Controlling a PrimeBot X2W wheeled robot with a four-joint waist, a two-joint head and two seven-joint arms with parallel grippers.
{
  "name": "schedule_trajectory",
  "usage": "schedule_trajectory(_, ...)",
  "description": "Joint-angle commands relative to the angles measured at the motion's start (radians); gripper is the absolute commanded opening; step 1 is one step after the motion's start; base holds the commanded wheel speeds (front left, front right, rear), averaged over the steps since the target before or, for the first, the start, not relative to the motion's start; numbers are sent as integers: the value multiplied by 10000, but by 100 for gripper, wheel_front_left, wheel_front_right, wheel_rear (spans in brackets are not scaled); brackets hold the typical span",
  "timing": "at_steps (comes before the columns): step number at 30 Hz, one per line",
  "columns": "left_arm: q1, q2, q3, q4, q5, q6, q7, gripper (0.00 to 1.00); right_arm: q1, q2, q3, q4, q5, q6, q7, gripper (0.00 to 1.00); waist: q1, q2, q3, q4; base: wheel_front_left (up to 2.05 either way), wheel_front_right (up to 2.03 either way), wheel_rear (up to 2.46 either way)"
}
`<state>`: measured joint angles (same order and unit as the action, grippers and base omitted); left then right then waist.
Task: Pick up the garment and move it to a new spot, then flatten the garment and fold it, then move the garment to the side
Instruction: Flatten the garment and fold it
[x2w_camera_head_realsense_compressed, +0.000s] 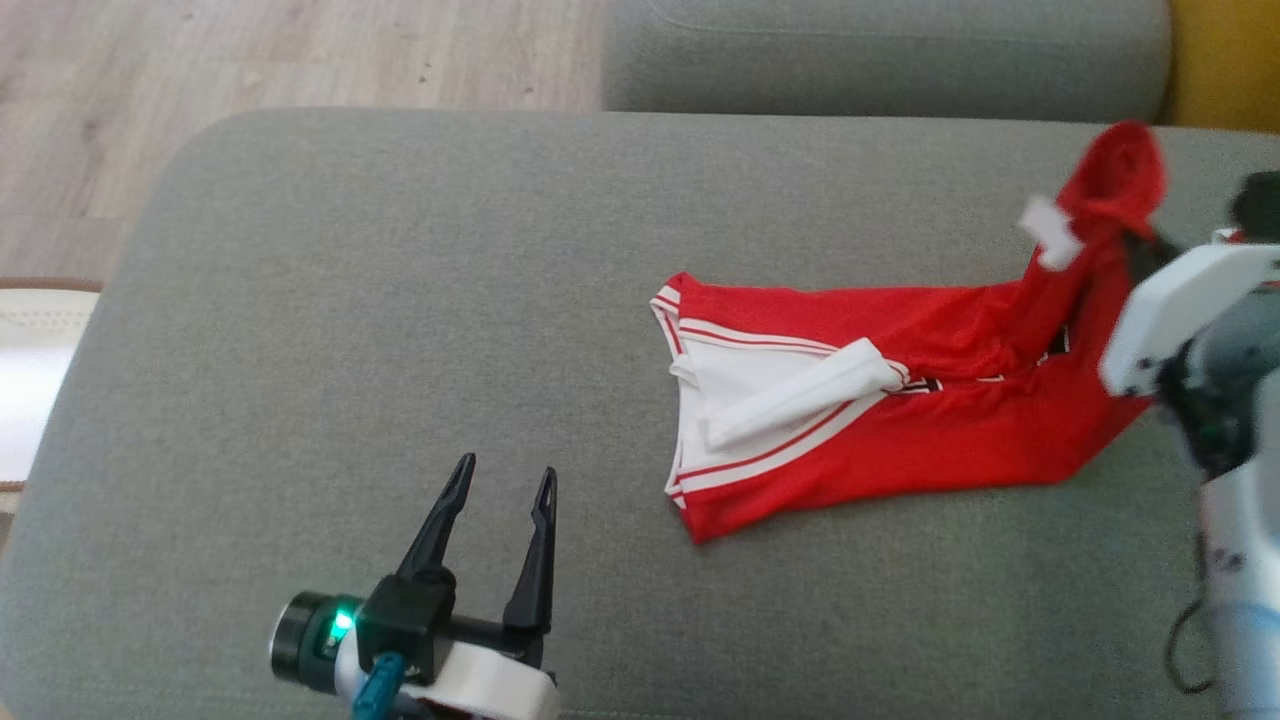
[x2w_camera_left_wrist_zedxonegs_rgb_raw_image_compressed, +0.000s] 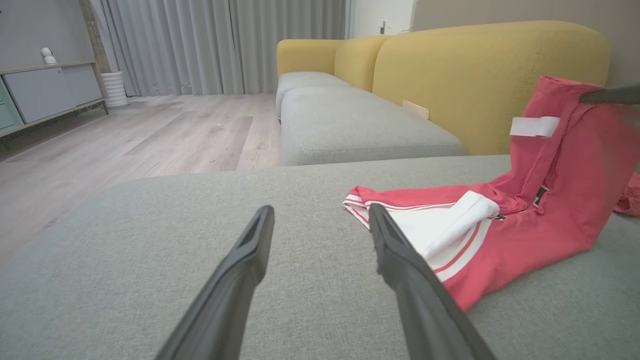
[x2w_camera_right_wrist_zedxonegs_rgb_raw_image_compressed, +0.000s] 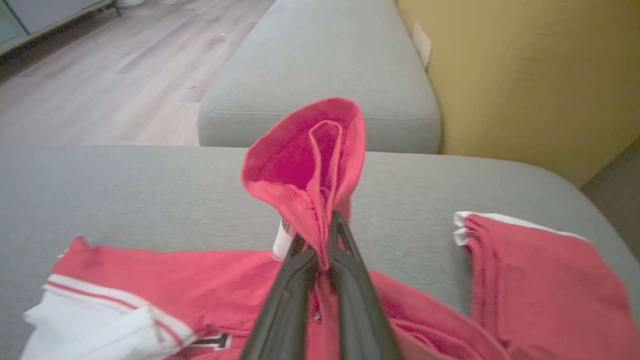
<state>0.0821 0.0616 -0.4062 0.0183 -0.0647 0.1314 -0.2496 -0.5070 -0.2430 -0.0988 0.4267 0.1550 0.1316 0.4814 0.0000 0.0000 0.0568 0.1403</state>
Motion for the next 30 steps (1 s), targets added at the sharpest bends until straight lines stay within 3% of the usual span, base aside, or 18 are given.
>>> schedule_trajectory(1,-128,-94,379,-279,-26,-37,-122,100,-97,259,338,-773,138,-9,115,0,0,0,-127,163,0,0,0)
schedule_trajectory(6,-18,-98,279,-186,-15,-168,-122,100,295,1081,642,-1290,214,-9,206,0,0,0,-325,515,0,0,0)
schedule_trajectory(11,81,-105,-20,13,6,-353,-122,100,680,1817,1120,-1021,369,-9,16,0,0,0,-626,1115,0,0,0)
schedule_trajectory(30,-11,-111,-360,279,80,-589,-122,100,-93,1927,3215,2014,2106,-9,-1586,0,0,0,-634,2492,0,0,0)
